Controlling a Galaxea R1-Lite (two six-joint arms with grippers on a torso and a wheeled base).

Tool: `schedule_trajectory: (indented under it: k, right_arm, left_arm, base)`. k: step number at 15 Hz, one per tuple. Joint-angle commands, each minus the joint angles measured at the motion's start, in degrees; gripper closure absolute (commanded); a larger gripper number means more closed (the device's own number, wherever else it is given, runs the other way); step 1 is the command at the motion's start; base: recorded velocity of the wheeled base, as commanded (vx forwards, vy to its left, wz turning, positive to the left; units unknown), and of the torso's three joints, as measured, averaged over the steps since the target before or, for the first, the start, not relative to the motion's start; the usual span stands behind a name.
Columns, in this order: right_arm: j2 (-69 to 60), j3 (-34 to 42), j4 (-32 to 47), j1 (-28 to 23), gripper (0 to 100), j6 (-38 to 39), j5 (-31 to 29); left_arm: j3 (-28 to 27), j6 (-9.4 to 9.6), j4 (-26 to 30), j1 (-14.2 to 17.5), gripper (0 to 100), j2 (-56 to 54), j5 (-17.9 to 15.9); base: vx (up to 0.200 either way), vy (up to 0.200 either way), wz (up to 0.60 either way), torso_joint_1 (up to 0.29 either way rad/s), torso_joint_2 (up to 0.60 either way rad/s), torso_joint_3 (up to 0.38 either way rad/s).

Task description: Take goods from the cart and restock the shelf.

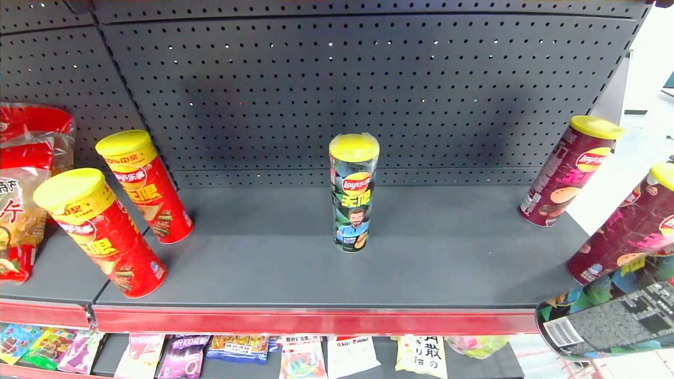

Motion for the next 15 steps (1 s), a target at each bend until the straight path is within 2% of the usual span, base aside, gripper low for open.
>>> schedule_trajectory:
  k: [1,2,3,4,7,8,9,10,11,14,15]
  right_arm:
    - [3.25,-0.04,-0.18,0.04,100,-0.75,0.21]
    - [3.60,0.05,-0.18,0.04,100,-1.18,0.39]
    - [4.22,0.22,-0.09,0.13,100,-1.62,1.35]
    - [4.84,0.14,-0.01,0.30,100,-1.71,2.49]
    - [6.77,-0.30,0.08,0.39,100,-1.71,2.49]
    - [6.94,-0.57,0.08,0.39,100,-1.71,2.49]
    - [7.03,-0.92,-0.01,0.39,100,-1.71,2.67]
    - [7.12,-1.71,-0.09,0.39,100,-1.71,2.76]
    - [7.56,-3.38,-0.01,0.39,100,-1.71,2.85]
    - [8.53,-4.26,-0.09,0.13,100,-1.36,2.85]
    - [8.70,-4.08,-0.09,0.13,100,-1.36,2.85]
  left_arm:
    - [-0.69,1.23,-0.07,-3.73,0,2.85,-2.03]
    - [-7.90,0.70,0.28,-6.19,0,8.82,-2.56]
    - [-17.83,-3.61,0.11,-6.54,0,20.95,-3.09]
    - [-24.51,-6.16,-0.16,-6.98,0,28.07,-4.94]
    - [-37.34,-4.84,-0.51,-15.07,0,47.94,-20.49]
    - [-39.37,-4.57,-0.86,-16.03,0,51.72,-22.34]
    - [-41.04,-2.38,-2.27,-17.70,0,57.43,-23.83]
    - [-41.30,1.05,-3.94,-19.64,0,62.09,-24.62]
    - [-42.27,2.90,-4.99,-22.80,0,68.06,-26.64]
    - [-47.89,4.39,-5.34,-26.76,0,77.38,-27.61]
    - [-50.44,4.83,-7.01,-27.81,0,81.60,-27.70]
  base:
    - [0.000,0.000,0.00,0.000,0.00,0.000]
    - [0.000,0.000,0.00,0.000,0.00,0.000]
    - [0.000,0.000,0.00,0.000,0.00,0.000]
    - [0.000,0.000,0.00,0.000,0.00,0.000]
    - [0.000,0.000,0.00,0.000,0.00,0.000]
    - [0.000,0.000,0.00,0.000,0.00,0.000]
    - [0.000,0.000,0.00,0.000,0.00,0.000]
    - [0.000,0.000,0.00,0.000,0.00,0.000]
    - [0.000,0.000,0.00,0.000,0.00,0.000]
    - [0.000,0.000,0.00,0.000,0.00,0.000]
    - [0.000,0.000,0.00,0.000,0.00,0.000]
